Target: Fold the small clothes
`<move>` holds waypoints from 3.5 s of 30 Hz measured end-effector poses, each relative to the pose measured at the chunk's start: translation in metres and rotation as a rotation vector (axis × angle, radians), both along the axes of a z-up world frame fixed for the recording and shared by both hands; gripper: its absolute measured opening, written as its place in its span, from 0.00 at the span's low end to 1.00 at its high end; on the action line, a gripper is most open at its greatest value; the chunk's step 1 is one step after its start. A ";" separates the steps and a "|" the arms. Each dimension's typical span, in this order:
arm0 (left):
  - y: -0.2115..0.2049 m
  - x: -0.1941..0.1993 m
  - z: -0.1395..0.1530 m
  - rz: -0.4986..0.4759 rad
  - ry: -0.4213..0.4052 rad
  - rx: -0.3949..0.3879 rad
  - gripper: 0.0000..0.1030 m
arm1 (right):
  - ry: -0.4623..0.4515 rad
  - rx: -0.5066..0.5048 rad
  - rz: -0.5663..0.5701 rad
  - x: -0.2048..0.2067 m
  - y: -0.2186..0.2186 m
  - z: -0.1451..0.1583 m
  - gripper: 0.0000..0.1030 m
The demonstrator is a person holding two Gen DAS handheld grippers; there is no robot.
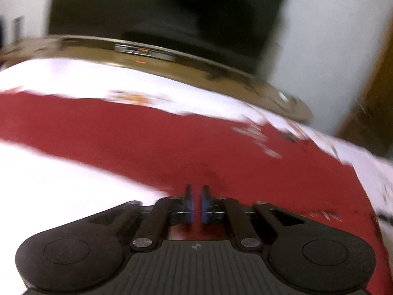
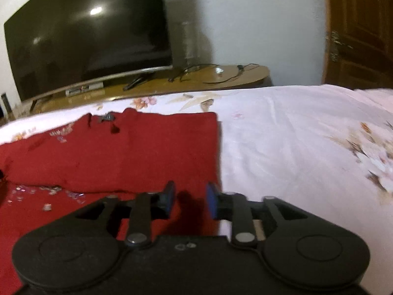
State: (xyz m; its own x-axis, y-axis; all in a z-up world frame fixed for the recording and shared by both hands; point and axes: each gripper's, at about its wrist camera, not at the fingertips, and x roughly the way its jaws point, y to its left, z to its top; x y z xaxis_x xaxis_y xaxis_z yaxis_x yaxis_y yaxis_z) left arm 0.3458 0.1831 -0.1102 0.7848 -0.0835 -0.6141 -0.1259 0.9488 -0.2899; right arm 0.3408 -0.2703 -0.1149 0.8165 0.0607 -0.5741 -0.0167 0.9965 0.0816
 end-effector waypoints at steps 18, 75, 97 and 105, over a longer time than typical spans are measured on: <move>0.292 -0.016 -0.049 0.453 -0.076 -0.627 0.68 | 0.047 0.107 -0.169 -0.075 0.017 0.013 0.36; -0.090 0.003 0.022 -0.099 -0.061 0.187 0.42 | 0.097 0.406 0.127 0.021 0.063 0.032 0.47; -0.026 0.019 -0.017 -0.079 0.043 0.211 0.42 | -0.034 0.376 0.010 0.065 0.056 0.043 0.06; -0.030 0.028 -0.015 -0.110 0.036 0.240 0.42 | -0.053 0.277 0.010 0.064 0.036 0.048 0.06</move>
